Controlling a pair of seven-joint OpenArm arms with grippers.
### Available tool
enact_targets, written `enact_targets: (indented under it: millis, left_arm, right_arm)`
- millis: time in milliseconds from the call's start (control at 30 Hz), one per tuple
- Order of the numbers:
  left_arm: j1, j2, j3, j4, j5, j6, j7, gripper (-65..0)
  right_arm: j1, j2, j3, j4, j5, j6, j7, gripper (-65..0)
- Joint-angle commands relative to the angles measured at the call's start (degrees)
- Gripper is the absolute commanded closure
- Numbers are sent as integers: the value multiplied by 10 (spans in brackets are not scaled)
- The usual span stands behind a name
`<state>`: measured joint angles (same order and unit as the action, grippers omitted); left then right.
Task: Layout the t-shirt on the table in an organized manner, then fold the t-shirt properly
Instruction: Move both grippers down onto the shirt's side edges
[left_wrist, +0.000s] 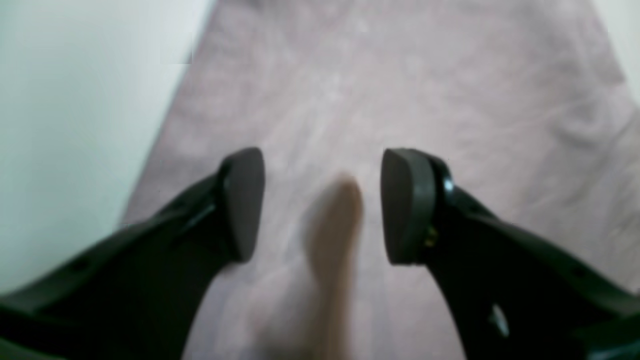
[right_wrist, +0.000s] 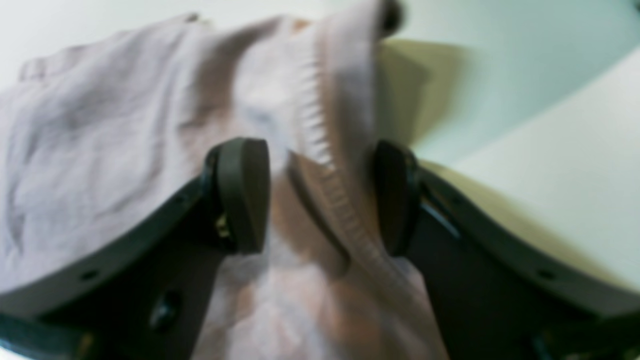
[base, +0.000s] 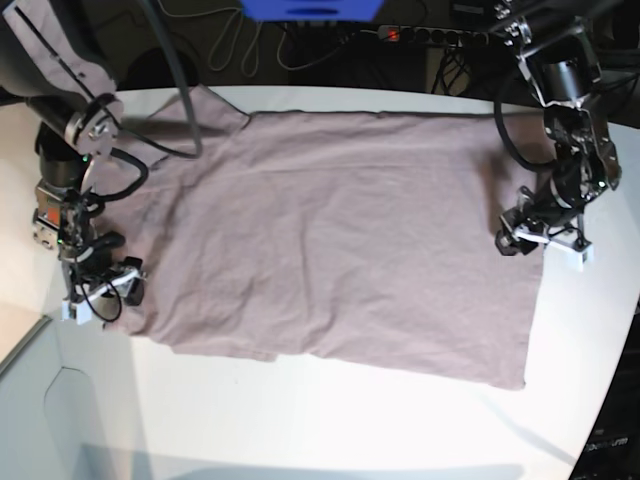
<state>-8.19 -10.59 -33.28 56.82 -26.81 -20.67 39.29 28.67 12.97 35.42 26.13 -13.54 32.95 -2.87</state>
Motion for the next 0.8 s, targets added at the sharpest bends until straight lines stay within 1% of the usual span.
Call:
enact_targets:
  millis: [0,67,133,200,300,333,433,533,767]
  left_arm:
    - [-7,-6,8,-5,0,0,-7,-362]
    - [-6,-6,24,-20,0,0,-41,-362]
    - [1,-7,40,-32,0,0,-65,-362]
    - [6,-7,56,-39,0,0,-82,-362]
    - [7,-7,70,-40,0,0,-92,-362]
    - [7,-7,71,-40,0,0,-91,-362]
    - [7,-7,72,-40,0,1,-90,-362]
    - [7,-8,72,-40,0,1,-91,-362]
    - [7,-18,72,-40,0,1,-88,-362]
  right_arm:
    - [13,7,-13,7,7,-1,12,-331]
    - [12,6,-41,7,7,-1,12,-316]
    - [12,6,-57,8,7,-1,12,-266]
    - [12,7,-60,10,7,-3,12,-181]
    - [15,7,-56,13,8,-5,13,-29]
    - [16,8,-56,13,8,-5,13,0]
    - [11,5,-56,49,7,-5,10,0]
    - [-33,1,-57,129,8,-5,8,0]
    - [-162,-57,-59,355,7,-5,7,0]
